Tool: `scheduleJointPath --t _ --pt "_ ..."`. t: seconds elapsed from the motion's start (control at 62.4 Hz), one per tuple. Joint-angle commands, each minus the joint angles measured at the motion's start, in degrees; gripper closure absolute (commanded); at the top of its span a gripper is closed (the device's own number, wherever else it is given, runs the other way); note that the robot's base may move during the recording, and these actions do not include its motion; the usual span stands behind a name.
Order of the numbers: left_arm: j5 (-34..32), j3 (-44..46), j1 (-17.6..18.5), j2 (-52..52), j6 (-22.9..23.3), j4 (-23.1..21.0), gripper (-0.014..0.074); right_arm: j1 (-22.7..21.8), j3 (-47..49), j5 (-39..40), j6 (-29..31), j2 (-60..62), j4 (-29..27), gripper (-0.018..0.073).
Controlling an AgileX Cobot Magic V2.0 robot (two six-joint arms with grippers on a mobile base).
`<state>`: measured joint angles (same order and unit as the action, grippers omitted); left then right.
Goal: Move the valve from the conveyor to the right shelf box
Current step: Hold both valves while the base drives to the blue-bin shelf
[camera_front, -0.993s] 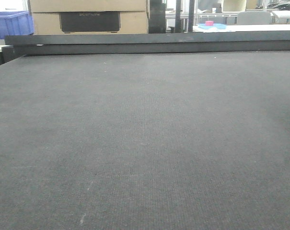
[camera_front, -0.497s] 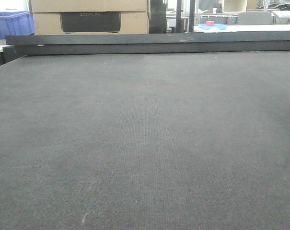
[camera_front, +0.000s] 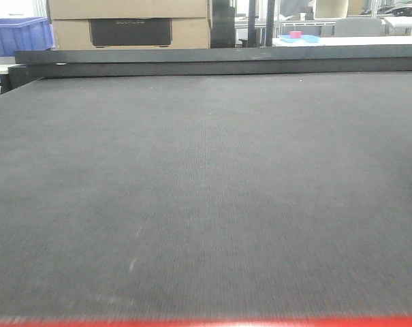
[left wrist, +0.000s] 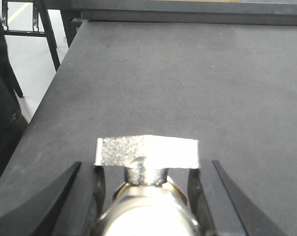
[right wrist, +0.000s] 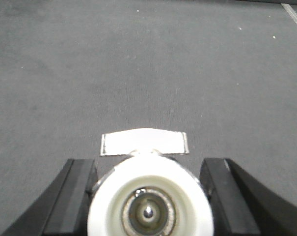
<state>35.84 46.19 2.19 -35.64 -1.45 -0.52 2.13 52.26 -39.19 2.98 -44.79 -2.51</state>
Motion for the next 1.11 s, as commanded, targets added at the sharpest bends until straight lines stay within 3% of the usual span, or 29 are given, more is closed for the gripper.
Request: scheduleJointPath --t 0.0,1.089 --pt "-2.34 0.34 -0.21 0.57 -0.09 -0.45 0.0708 -0.22 0.63 4.11 0.05 0.67 0.28 0.0723" --pt "-2.34 0.34 -0.21 0.57 -0.09 -0.45 0.0708 -0.22 0.63 4.11 0.05 0.95 0.28 0.0723"
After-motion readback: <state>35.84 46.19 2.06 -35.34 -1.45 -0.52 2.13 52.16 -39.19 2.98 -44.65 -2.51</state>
